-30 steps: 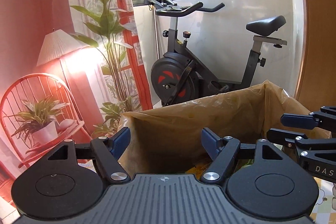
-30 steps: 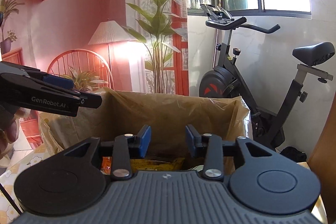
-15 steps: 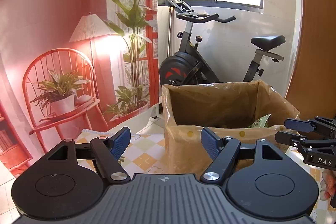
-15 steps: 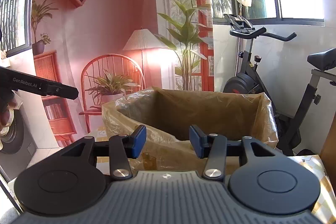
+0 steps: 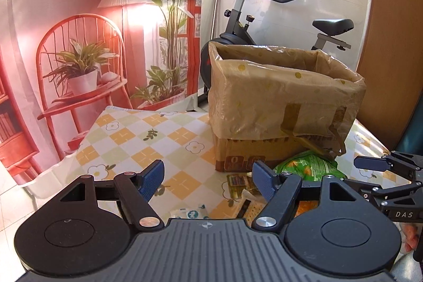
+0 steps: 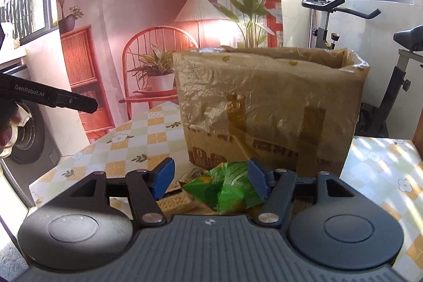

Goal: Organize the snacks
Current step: 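Move both tools back down to the snack pile, then grasp the white blue-dotted packet with the left tool while the right tool grasps the brown biscuit packet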

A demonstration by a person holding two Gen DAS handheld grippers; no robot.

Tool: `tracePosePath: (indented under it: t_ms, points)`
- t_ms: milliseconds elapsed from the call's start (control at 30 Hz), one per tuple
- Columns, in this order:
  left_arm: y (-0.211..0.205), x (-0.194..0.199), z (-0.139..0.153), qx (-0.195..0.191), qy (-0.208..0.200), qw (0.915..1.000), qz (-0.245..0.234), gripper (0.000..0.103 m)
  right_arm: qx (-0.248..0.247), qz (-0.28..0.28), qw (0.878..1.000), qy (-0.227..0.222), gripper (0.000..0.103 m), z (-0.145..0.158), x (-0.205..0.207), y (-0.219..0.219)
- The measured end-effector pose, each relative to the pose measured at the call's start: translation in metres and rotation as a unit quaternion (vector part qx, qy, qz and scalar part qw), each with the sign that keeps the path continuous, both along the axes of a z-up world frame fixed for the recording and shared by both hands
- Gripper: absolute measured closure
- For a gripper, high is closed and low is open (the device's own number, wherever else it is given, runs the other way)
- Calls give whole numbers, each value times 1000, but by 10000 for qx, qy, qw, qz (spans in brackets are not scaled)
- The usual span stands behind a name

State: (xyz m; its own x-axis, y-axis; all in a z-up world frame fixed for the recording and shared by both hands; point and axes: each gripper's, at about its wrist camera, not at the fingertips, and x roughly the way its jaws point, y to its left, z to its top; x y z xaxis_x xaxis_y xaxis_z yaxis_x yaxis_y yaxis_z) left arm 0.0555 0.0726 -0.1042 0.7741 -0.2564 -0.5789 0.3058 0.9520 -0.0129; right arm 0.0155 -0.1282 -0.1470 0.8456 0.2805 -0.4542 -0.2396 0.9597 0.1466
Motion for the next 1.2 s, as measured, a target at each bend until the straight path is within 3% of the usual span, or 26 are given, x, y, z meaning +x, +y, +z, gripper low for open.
tracePosePath:
  t_ms: [100, 267, 467, 700, 933, 1200]
  points:
    - [0, -5, -19, -21, 225, 9997, -38, 27, -304, 245, 9988, 291, 26, -19, -2, 15]
    - [9, -7, -46, -111, 500, 9986, 144, 27, -549, 646, 9932, 798, 23, -49, 5, 31]
    - [14, -5, -55, -37, 557, 9982, 214, 27, -631, 887, 9858, 1275, 17, -71, 15, 38]
    - [12, 0, -65, -10, 675, 9975, 198, 27, -513, 646, 9889, 1235, 29, -81, 21, 31]
    - [15, 13, -95, 56, 1011, 9943, 322, 27, -163, -63, 9940, 1076, 30, -82, 19, 13]
    - [11, 55, -121, -146, 1058, 9914, 761, 27, -34, -158, 9945, 1035, 30, -83, 19, 11]
